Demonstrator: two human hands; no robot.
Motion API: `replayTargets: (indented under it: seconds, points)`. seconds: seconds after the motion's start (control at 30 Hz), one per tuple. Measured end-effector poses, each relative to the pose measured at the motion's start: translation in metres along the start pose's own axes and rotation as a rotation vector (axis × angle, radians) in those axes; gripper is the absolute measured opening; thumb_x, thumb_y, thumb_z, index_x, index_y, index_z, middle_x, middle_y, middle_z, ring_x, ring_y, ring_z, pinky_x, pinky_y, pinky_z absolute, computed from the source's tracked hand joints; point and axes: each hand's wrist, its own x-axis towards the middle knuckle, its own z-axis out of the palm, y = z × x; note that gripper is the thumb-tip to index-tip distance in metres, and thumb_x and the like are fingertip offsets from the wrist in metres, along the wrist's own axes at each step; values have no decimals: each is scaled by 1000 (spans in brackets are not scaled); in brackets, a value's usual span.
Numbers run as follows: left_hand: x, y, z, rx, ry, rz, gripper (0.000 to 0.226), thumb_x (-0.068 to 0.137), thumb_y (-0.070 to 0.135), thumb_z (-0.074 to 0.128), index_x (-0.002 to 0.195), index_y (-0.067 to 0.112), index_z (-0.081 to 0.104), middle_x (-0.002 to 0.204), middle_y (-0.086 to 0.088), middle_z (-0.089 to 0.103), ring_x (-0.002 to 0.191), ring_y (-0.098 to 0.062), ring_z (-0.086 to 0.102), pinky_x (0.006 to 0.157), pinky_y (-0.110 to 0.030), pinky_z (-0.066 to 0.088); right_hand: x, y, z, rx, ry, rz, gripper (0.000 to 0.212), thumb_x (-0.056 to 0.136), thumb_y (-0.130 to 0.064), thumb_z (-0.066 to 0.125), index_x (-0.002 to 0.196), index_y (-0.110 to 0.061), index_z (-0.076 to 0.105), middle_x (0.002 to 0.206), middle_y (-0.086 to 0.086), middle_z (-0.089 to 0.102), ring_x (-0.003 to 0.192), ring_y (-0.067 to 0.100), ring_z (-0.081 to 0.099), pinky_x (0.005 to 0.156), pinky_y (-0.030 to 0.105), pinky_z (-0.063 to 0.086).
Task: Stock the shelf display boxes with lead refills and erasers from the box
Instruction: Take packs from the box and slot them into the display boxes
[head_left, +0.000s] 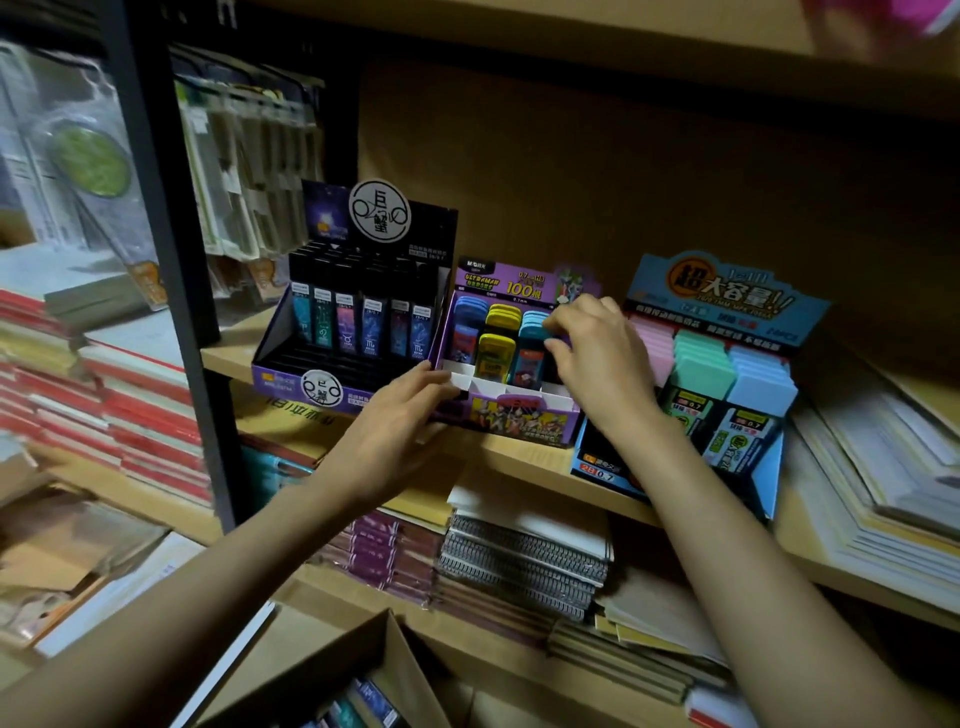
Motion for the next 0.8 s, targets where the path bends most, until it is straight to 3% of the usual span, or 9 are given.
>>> replayTargets:
  seconds: [0.13,0.3,0.43,0.53,0.6,0.73,0.8]
  points:
    - [-31,2,-9,-127,41,-65,42,85,9,64,126,13,53,124,2,54,114,-12,50,96,-25,41,-1,-5,-8,9,24,1,29,90,-18,59,119,-15,62,115,4,58,111,23,45,95,37,37]
    - [-104,-6,-1,-294,-167,-306,24,90,14,59,112,24,55,101,13,61,93,4,58,77,-11,44,-40,-34,-13,295,-84,-110,25,91,-15,58,115,-12,61,106,1,55,101,19,53,84,30,43]
    - [-176,-22,26,-334,-352,-515,13,91,17,60,100,25,55,98,7,63,87,2,60,70,-6,42,-93,-63,15,293,-406,-223,20,92,-25,55,109,-15,62,106,1,62,97,21,57,82,36,48]
    - [-230,-35,54,-326,-419,-691,14,89,12,62,102,7,61,97,-6,64,87,-20,61,77,-25,44,-139,-80,50,256,-694,-279,19,93,-27,52,104,-15,63,101,3,65,90,19,61,76,37,51]
    - [-269,-38,75,-342,-409,-833,19,87,6,63,104,-2,61,96,-13,65,86,-22,61,76,-28,44,-175,-86,78,242,-864,-286,17,93,-23,52,100,-13,64,97,5,66,88,19,61,72,33,50]
    - [-341,-37,115,-434,-394,-1057,23,87,-2,60,108,-11,58,105,-19,64,89,-17,57,73,-20,45,-243,-89,138,210,-1170,-177,17,93,-19,51,98,-7,63,99,10,65,91,24,61,78,38,51]
    - [-372,-37,128,-458,-365,-1139,24,86,-1,62,108,-9,59,109,-20,64,93,-19,58,77,-24,44,-271,-89,164,274,-1277,-67,14,93,-17,52,94,-7,62,95,9,64,91,24,60,74,35,47]
